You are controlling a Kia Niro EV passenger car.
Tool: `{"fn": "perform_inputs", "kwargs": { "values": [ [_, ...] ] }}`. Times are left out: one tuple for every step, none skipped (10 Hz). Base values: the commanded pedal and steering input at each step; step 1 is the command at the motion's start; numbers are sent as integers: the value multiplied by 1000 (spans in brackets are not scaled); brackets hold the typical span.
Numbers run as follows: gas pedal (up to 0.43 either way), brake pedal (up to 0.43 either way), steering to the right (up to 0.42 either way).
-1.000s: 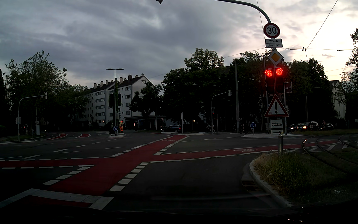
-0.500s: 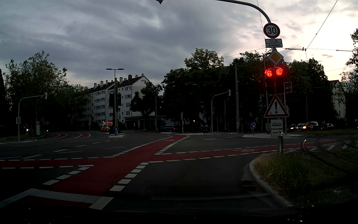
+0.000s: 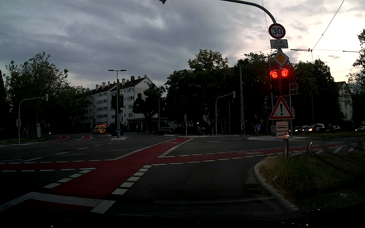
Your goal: Follow the waypoints while adhering to traffic rules and regulations
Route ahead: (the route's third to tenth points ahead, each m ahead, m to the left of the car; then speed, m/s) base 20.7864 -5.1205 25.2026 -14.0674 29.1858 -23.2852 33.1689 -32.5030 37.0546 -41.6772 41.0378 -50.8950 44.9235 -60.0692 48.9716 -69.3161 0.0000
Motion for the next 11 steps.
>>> {"fn": "perform_inputs", "kwargs": {
  "values": [
    [0,250,-53],
    [0,250,-53],
    [0,244,-52],
    [0,250,-52],
    [0,250,-53],
    [0,250,-53],
    [0,250,-53],
    [0,250,-52],
    [0,250,-52],
    [0,250,-52],
    [0,250,-52]
  ]
}}
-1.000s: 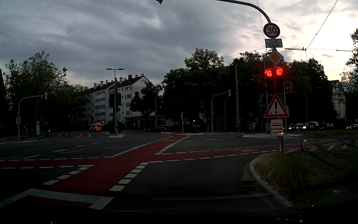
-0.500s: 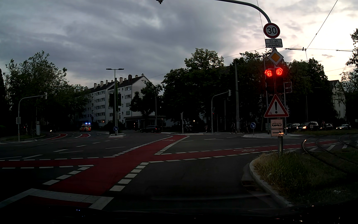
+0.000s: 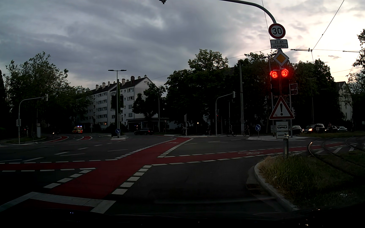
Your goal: Follow the waypoints while adhering to traffic rules and regulations
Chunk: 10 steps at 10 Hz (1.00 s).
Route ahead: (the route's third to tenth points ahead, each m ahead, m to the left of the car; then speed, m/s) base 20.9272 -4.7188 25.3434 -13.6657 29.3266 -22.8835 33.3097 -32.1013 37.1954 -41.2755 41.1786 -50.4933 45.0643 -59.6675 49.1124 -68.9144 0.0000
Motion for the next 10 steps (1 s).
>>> {"fn": "perform_inputs", "kwargs": {
  "values": [
    [0,250,-53],
    [0,250,-53],
    [0,250,-52],
    [0,250,-53],
    [0,250,-53],
    [0,250,-52],
    [0,250,-53],
    [0,250,-53],
    [0,250,-53],
    [0,250,-52]
  ]
}}
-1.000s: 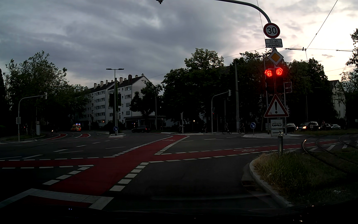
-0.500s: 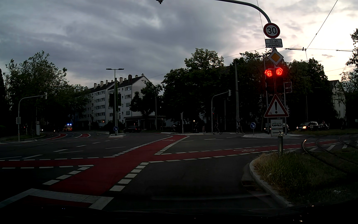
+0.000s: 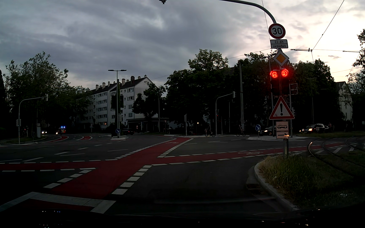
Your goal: Follow the waypoints while adhering to traffic rules and regulations
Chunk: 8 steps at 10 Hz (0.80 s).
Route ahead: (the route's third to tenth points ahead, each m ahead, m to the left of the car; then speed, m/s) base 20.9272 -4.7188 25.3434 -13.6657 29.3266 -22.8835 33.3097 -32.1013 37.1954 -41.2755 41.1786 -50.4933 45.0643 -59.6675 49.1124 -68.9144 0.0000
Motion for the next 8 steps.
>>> {"fn": "perform_inputs", "kwargs": {
  "values": [
    [0,250,-53],
    [0,250,-53],
    [0,250,-52],
    [0,250,-52],
    [0,250,-53],
    [0,250,-53],
    [0,250,-53],
    [0,250,-52]
  ]
}}
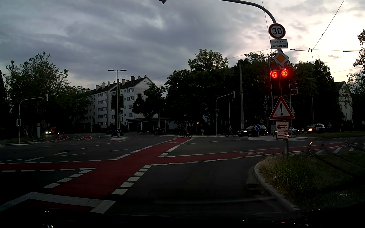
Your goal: Follow the waypoints while adhering to traffic rules and regulations
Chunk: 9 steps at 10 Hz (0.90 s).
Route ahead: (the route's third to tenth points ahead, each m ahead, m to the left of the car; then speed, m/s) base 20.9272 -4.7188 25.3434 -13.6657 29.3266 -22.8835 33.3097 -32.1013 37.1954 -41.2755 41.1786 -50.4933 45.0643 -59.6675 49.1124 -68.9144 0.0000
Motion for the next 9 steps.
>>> {"fn": "perform_inputs", "kwargs": {
  "values": [
    [0,250,-52],
    [0,250,-53],
    [0,250,-52],
    [0,250,-53],
    [0,250,-53],
    [0,250,-52],
    [0,250,-53],
    [0,250,-52],
    [0,250,-53]
  ]
}}
